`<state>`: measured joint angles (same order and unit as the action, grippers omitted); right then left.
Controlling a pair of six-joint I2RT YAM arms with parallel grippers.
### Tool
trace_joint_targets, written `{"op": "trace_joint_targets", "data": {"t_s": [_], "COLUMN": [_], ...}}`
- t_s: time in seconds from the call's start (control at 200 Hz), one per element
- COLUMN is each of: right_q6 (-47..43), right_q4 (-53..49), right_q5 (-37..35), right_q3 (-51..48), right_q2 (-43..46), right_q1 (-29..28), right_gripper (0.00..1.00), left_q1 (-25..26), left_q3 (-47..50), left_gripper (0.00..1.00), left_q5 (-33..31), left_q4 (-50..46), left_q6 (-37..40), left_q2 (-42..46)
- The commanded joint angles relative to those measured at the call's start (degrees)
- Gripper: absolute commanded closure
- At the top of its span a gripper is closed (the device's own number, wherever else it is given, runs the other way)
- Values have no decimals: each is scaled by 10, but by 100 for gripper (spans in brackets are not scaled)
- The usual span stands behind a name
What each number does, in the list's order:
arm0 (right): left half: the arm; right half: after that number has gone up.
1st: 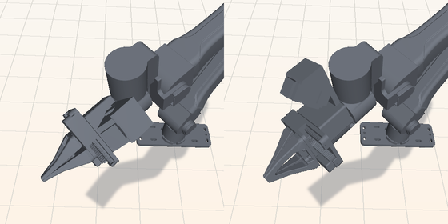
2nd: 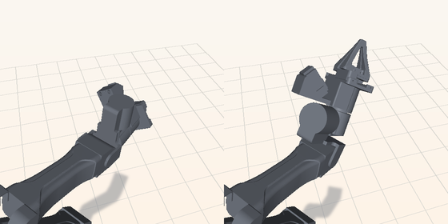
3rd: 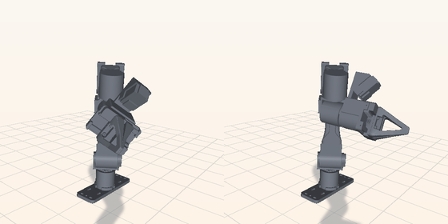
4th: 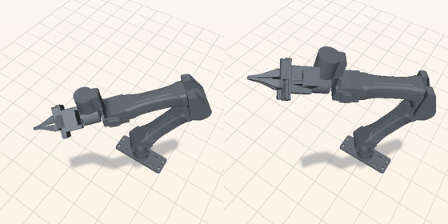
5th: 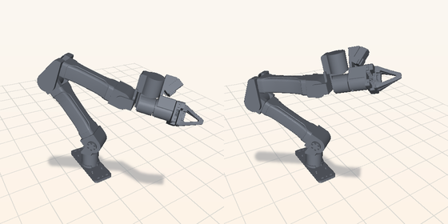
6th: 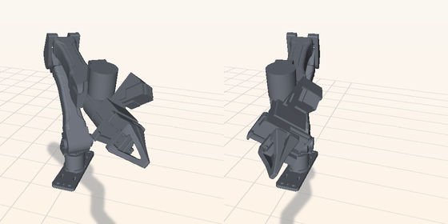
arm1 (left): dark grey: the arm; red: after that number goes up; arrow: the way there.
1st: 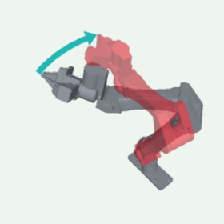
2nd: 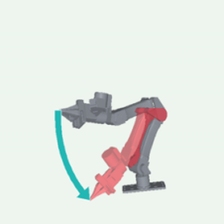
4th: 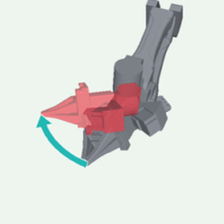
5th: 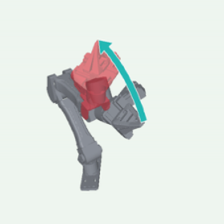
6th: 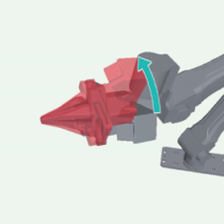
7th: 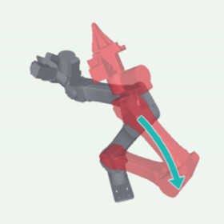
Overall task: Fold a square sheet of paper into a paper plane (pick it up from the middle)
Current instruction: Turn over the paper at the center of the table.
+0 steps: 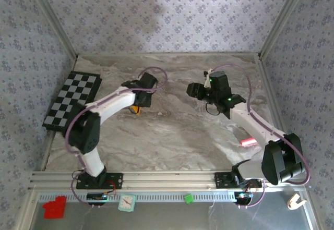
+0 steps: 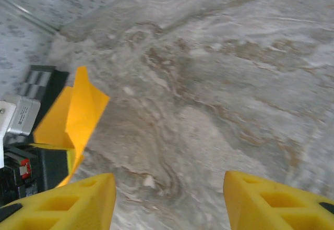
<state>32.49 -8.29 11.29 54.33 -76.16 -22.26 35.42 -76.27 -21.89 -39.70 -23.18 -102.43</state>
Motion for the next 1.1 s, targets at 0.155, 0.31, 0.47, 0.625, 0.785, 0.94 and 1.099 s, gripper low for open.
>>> {"op": "trace_joint_targets", "data": {"t_s": [0.155,0.31,0.47,0.625,0.785,0.94,1.099], "right_q6": [-4,8,12,16,23,27,31], "right_q4": [-54,-55,-55,-54,-50,-48,-48], "right_q5": [-32,-32,-28,-22,-20,-18,-24], "right_q3": [-45,-60,-63,-63,-65,-65,-64], "right_q2": [29,33,32,28,24,21,22], "right_q1": [21,27,27,28,28,28,29], "right_gripper": [42,42,42,42,42,42,42], "left_q1": [52,77,90,94,98,106,108], "left_q3": [-77,-108,-119,-124,-131,-136,-107], "left_gripper": [93,91,85,78,77,75,68], "left_q5": [-207,-220,-193,-155,-126,-71,52], "left_q4": [-102,-116,-116,-113,-114,-124,-97], "left_q6": [22,14,2,-6,-19,-46,-92], "left_q2": [-132,-193,-217,-217,-214,-191,-124]}}
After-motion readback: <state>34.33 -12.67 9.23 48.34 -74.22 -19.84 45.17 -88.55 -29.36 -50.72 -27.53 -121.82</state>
